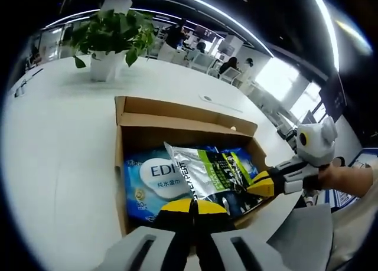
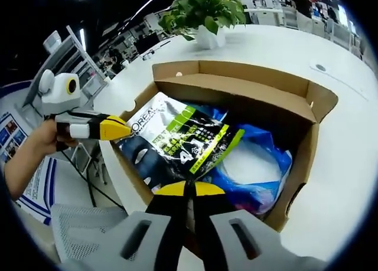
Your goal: Operate the shoe box by opening the lid, removing the specified soft item, and placing it in the target area until the item is outside and the box remains undamaged.
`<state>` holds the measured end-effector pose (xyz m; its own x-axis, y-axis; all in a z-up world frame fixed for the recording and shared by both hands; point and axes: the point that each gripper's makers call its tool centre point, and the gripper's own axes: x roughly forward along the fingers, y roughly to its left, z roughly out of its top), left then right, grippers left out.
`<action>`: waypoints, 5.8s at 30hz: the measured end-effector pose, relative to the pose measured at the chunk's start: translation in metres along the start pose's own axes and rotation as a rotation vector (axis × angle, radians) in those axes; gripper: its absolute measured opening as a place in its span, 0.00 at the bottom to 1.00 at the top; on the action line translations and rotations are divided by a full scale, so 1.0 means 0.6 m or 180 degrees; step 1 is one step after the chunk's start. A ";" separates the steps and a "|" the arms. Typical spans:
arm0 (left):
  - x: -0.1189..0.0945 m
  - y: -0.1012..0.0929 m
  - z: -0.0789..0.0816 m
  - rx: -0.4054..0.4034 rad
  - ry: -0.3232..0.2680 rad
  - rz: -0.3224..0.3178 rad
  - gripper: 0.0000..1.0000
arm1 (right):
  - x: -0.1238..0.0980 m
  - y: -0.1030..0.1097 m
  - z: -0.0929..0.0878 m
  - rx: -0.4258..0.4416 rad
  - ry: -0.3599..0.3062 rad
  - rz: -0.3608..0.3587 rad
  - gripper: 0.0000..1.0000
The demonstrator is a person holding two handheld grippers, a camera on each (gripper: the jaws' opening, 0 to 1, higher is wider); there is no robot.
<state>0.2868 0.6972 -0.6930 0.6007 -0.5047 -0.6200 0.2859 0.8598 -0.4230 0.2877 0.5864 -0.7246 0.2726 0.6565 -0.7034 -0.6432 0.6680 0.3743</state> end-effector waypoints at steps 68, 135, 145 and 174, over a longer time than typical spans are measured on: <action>0.130 -0.226 0.076 0.0513 0.0071 -0.0445 0.00 | -0.225 -0.177 0.008 0.0242 -0.0287 -0.0417 0.00; 0.349 -0.339 0.051 0.0629 0.0731 -0.0489 0.00 | -0.259 -0.408 -0.063 0.0538 -0.0026 -0.0830 0.00; 0.378 -0.337 0.039 0.0819 0.0884 -0.0409 0.00 | -0.245 -0.435 -0.071 0.0583 0.0001 -0.0826 0.00; 0.422 -0.310 -0.006 0.2542 0.1520 -0.0128 0.01 | -0.191 -0.468 -0.096 0.0682 0.0037 -0.0925 0.00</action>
<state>0.3829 0.4093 -0.7739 0.2592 -0.3609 -0.8959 0.8351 0.5497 0.0201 0.3956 0.3035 -0.7839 0.4131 0.4252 -0.8053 -0.3750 0.8853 0.2751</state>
